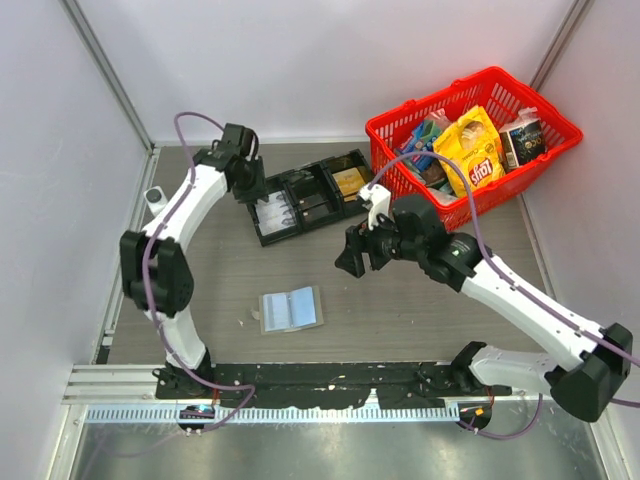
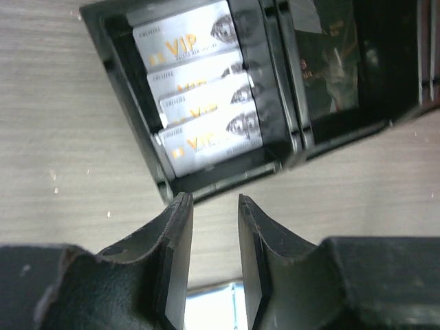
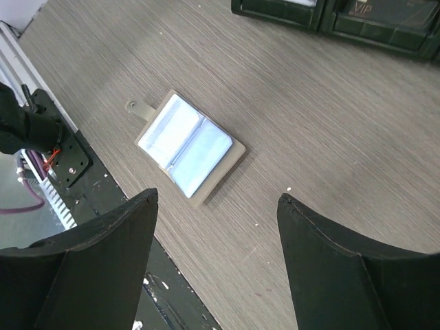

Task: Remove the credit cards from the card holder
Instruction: Place the credit card in the storage box, then move the card holder to the center of the board.

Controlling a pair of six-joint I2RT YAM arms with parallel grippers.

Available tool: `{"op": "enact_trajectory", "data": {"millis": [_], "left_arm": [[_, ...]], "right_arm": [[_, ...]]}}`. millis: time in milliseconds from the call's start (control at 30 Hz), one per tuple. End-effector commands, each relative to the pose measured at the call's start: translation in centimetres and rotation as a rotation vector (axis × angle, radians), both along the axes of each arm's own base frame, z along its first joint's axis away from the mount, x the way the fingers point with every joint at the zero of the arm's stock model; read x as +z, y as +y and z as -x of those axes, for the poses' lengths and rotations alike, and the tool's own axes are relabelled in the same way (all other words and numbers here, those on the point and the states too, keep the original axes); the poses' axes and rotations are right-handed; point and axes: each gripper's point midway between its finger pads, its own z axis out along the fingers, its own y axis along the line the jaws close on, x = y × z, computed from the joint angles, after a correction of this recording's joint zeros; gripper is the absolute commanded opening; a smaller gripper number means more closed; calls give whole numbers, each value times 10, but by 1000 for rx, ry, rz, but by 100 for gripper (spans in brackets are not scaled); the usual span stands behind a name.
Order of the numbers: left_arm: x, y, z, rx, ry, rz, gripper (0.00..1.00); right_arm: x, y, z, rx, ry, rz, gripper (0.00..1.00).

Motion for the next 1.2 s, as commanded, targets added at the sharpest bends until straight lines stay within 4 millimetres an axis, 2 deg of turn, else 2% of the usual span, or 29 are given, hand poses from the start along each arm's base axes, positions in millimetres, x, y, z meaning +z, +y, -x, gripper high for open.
{"op": "enact_trajectory", "data": {"millis": [0,67,100,167,267,300,333,367,400,433,467,500,533,567,600,667,700,800,900,967,1033,1167], "left_arm": [[33,5,45,14,-92,-62,36],[17,5,75,15,-60,-72,38],[18,6,89,18,-63,-69,38],[7,10,115,27,-39,-73,40],[-9,22,153,51,0,-112,42],[-15,24,165,57,18,-113,42],[-20,25,176,74,37,-98,42],[-27,25,187,82,58,-83,42],[-36,24,198,89,81,-62,43],[-41,21,207,94,96,-31,43],[-49,19,216,96,120,-9,43],[-55,14,222,96,134,24,42],[-66,13,232,98,163,38,42],[-72,9,237,91,180,57,41],[-77,7,240,91,191,65,41],[-87,3,247,82,236,85,40],[-92,2,250,81,254,84,39],[-107,-8,252,61,290,121,39],[-123,-20,251,64,330,166,33],[-130,-25,249,58,350,180,23],[-131,-31,242,49,341,199,15],[-123,-51,228,17,309,289,10]], "right_arm": [[-6,10,-17,-48,34,5,75],[-15,16,-22,-63,62,31,75],[-20,21,-20,-54,76,47,75],[-36,33,-17,-41,91,101,74],[-53,59,-1,1,82,171,74],[-64,67,3,19,96,198,73],[-66,77,11,41,92,209,72],[-79,83,13,46,114,235,71],[-79,91,18,64,116,238,70],[-94,96,19,65,139,268,67],[-94,104,23,76,142,267,66],[-108,108,26,82,164,295,63],[-112,114,29,94,170,300,61],[-124,118,32,104,188,323,59],[-128,123,35,115,193,333,59],[-152,130,42,137,221,383,56],[-157,132,41,136,227,390,55],[-186,129,40,123,260,453,54],[-208,114,26,48,246,547,54],[-220,101,17,5,254,585,54],[-226,90,6,-36,251,604,53],[-226,64,-22,-119,235,623,53]]}}
